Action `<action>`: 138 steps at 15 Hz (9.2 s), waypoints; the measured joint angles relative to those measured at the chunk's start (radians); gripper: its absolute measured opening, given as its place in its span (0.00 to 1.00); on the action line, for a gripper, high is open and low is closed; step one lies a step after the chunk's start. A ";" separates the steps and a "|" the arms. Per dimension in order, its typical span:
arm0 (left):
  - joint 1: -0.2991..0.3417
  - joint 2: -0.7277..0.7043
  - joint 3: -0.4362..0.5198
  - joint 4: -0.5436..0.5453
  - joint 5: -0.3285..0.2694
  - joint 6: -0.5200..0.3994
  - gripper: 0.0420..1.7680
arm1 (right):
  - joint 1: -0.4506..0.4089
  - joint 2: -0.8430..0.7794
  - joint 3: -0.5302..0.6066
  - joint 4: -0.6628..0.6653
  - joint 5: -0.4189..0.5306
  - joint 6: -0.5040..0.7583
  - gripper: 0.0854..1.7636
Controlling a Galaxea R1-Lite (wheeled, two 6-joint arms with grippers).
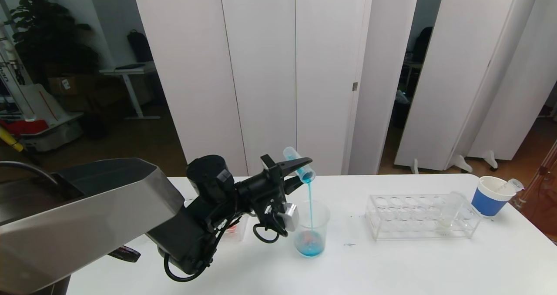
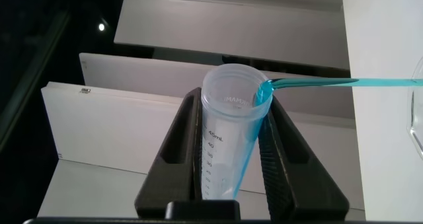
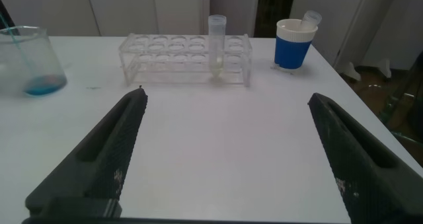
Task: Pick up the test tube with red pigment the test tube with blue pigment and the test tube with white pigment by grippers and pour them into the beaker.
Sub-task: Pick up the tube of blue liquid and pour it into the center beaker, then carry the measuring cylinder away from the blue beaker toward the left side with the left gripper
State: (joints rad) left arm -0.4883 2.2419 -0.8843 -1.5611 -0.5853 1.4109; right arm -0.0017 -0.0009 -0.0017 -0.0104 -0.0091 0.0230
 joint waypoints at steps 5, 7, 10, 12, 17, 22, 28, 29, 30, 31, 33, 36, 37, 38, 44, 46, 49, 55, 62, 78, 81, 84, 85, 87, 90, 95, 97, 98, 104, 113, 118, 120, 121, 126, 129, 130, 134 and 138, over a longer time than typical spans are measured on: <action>0.001 0.007 -0.008 0.000 0.009 0.000 0.31 | 0.000 0.000 0.000 0.000 0.000 0.000 0.99; 0.003 0.008 -0.010 0.000 0.012 0.005 0.31 | 0.000 0.000 0.000 0.000 0.000 0.000 0.99; 0.005 0.009 -0.018 0.000 0.011 0.007 0.31 | 0.000 0.000 0.000 0.000 0.000 0.000 0.99; 0.008 0.008 -0.023 0.000 0.012 0.011 0.31 | 0.000 0.000 0.000 0.000 0.000 0.000 0.99; 0.010 0.005 -0.027 0.000 0.012 0.013 0.31 | 0.000 0.000 0.000 0.000 0.000 0.000 0.99; 0.014 -0.002 -0.025 0.000 0.011 0.022 0.31 | 0.000 0.000 0.000 0.000 0.000 0.000 0.99; 0.014 -0.010 -0.025 0.000 0.010 0.031 0.31 | 0.000 0.000 0.000 0.000 0.000 0.000 0.99; 0.014 -0.010 -0.025 0.000 0.010 0.031 0.31 | 0.000 0.000 0.000 0.000 0.000 0.000 0.99; 0.016 -0.011 -0.025 0.000 0.010 0.035 0.31 | 0.000 0.000 0.000 0.000 0.000 0.000 0.99; 0.016 -0.011 -0.024 0.000 0.010 0.038 0.31 | 0.000 0.000 0.000 0.000 0.000 0.000 0.99; 0.017 -0.012 -0.024 0.000 0.010 0.039 0.31 | 0.000 0.000 0.000 0.000 0.000 0.000 0.99; 0.017 -0.016 -0.022 0.000 0.010 0.039 0.31 | 0.000 0.000 0.000 0.000 0.000 0.000 0.99; 0.017 -0.019 -0.022 0.000 0.011 0.036 0.31 | 0.000 0.000 0.000 0.000 0.000 0.000 0.99; 0.017 -0.025 -0.018 0.000 0.020 0.035 0.31 | 0.000 0.000 0.000 0.000 0.000 0.000 0.99; 0.012 -0.096 0.008 0.000 0.110 -0.138 0.31 | 0.000 0.000 0.000 0.000 0.000 0.000 0.99; 0.006 -0.114 0.014 0.000 0.129 -0.201 0.31 | 0.000 0.000 0.000 0.000 0.000 0.000 0.99; -0.003 -0.138 0.035 0.002 0.186 -0.357 0.31 | 0.000 0.000 0.000 0.000 0.000 0.000 0.99; -0.020 -0.186 0.075 0.055 0.217 -0.762 0.31 | 0.000 0.000 0.000 0.000 0.000 0.000 0.99; -0.049 -0.297 0.074 0.268 0.447 -1.041 0.31 | 0.000 0.000 0.000 0.000 0.000 0.000 0.99; -0.177 -0.483 0.123 0.531 0.887 -1.352 0.31 | 0.000 0.000 0.000 0.000 0.000 0.000 0.99; -0.174 -0.503 0.130 0.516 0.899 -1.371 0.31 | 0.000 0.000 0.000 0.000 0.000 0.000 0.99; -0.166 -0.512 0.132 0.515 0.919 -1.363 0.31 | 0.000 0.000 0.000 0.000 0.000 0.000 0.99; -0.158 -0.515 0.133 0.515 0.928 -1.356 0.31 | 0.000 0.000 0.000 0.000 0.000 0.000 0.99; -0.132 -0.528 0.133 0.516 0.960 -1.328 0.31 | 0.000 0.000 0.000 0.000 0.000 0.000 0.99; -0.064 -0.551 0.127 0.519 0.993 -1.294 0.31 | 0.000 0.000 0.000 0.000 0.000 0.000 0.99; 0.130 -0.576 0.114 0.515 0.995 -1.249 0.31 | 0.000 0.000 0.000 0.000 0.000 0.000 0.99; 0.215 -0.580 0.103 0.487 0.990 -1.239 0.31 | 0.000 0.000 0.000 0.000 0.000 0.000 0.99; 0.256 -0.581 0.097 0.475 0.989 -1.224 0.31 | 0.000 0.000 0.000 0.000 0.000 0.000 0.99; 0.437 -0.566 0.049 0.417 0.981 -1.187 0.31 | 0.000 0.000 0.000 0.000 0.000 0.000 0.99; 0.569 -0.449 0.079 0.259 0.975 -1.145 0.31 | 0.000 0.000 0.000 0.000 0.000 0.000 0.99; 0.623 -0.333 0.120 0.193 0.945 -1.186 0.31 | 0.000 0.000 0.000 0.000 0.000 0.000 0.99; 0.639 -0.293 0.134 0.157 0.934 -1.200 0.31 | 0.000 0.000 0.000 0.000 0.000 0.000 0.99; 0.642 -0.274 0.141 0.144 0.933 -1.203 0.31 | 0.000 0.000 0.000 0.000 0.000 0.000 0.99; 0.659 -0.205 0.161 0.104 0.933 -1.228 0.31 | 0.000 0.000 0.000 0.000 0.000 0.000 0.99; 0.679 -0.162 0.186 0.062 0.923 -1.236 0.31 | 0.000 0.000 0.000 0.000 0.000 0.000 0.99; 0.682 -0.149 0.192 0.055 0.919 -1.257 0.31 | 0.000 0.000 0.000 0.000 0.000 0.000 0.99; 0.684 -0.104 0.204 0.047 0.917 -1.284 0.31 | 0.000 0.000 0.000 0.000 0.000 0.000 0.99; 0.685 -0.060 0.210 0.020 0.917 -1.298 0.31 | 0.000 0.000 0.000 0.000 0.000 0.000 0.99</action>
State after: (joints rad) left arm 0.1970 2.1821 -0.6738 -1.5409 0.3315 0.1130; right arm -0.0017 -0.0009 -0.0017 -0.0104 -0.0091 0.0226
